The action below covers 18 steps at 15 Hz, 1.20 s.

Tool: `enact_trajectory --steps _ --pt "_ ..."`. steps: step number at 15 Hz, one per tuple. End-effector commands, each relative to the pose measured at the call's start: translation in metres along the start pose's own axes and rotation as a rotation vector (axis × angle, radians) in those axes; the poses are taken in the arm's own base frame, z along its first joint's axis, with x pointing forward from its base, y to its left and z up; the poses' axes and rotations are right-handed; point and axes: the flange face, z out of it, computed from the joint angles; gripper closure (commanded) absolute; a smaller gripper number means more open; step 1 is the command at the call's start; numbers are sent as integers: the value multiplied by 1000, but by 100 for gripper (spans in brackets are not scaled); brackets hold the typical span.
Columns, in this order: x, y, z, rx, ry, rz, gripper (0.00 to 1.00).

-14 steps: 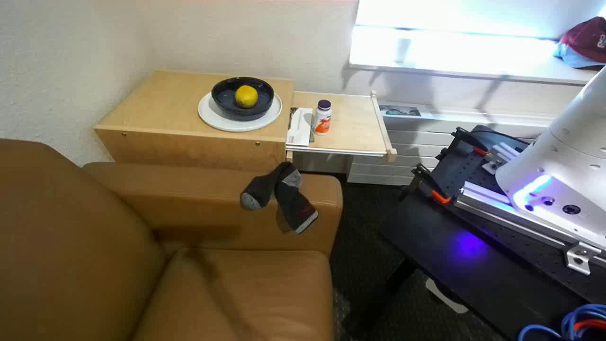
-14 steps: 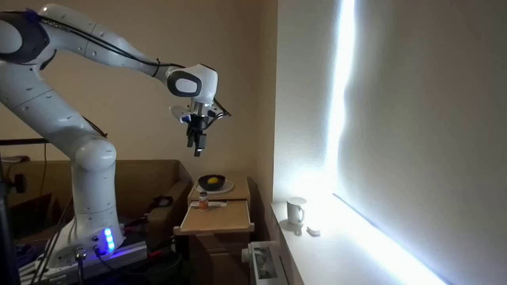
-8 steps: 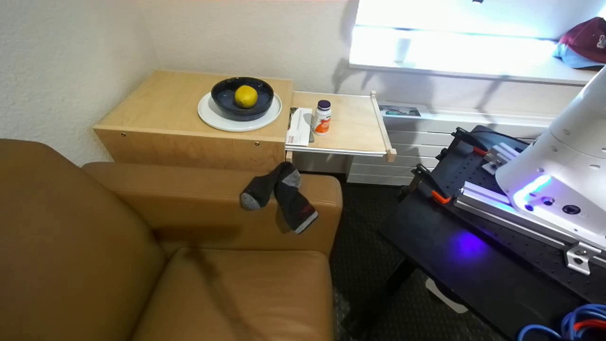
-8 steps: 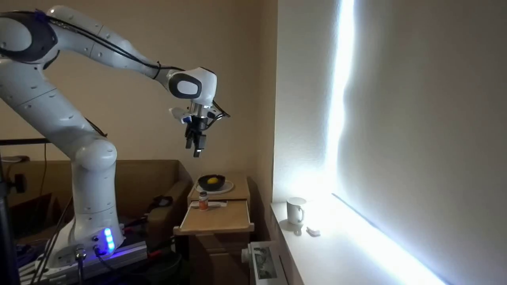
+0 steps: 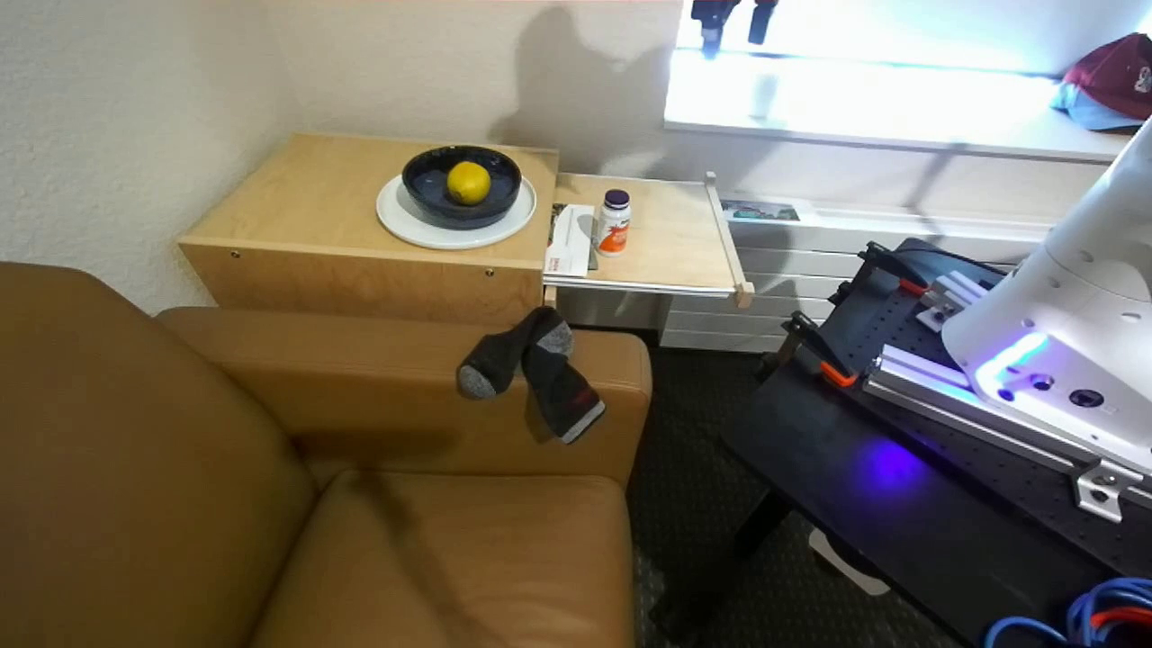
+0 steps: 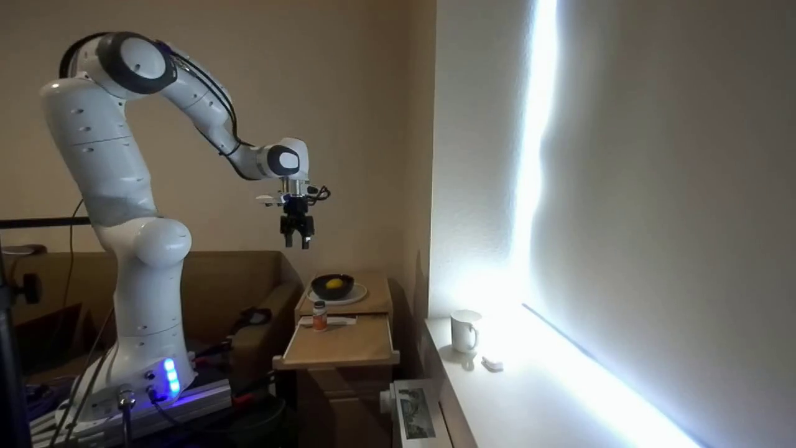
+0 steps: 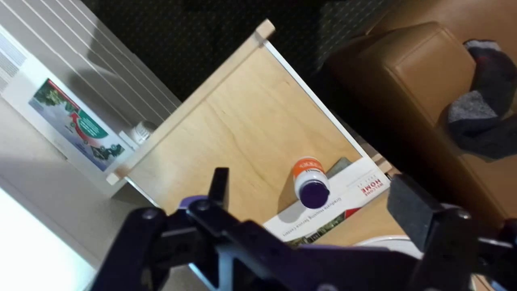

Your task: Move the lemon to the open drawer

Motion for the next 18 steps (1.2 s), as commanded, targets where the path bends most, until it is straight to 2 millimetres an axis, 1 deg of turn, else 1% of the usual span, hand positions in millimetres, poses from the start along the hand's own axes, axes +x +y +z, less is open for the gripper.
enact_trajectory --steps 1,2,3,4,5,6,9,11,12,13,14,15,16,18 --pt "10 -18 -3 -4 10 -11 0" --pt "18 -29 -8 -2 20 -20 0" --pt "24 -33 -12 2 28 -22 0" --pt "27 -31 -15 4 33 -19 0" --pt "40 -31 -2 20 29 33 0" --pt "51 -36 3 58 54 113 0" --pt "91 -62 24 165 107 265 0" --pt "118 -79 39 206 168 368 0" --pt "133 -92 50 215 197 426 0" --pt "142 -99 53 234 213 482 0" --pt "146 -104 49 266 217 539 0" --pt "147 -109 45 287 221 558 0" --pt "136 -102 52 254 207 501 0" --pt "144 -110 51 272 211 532 0"
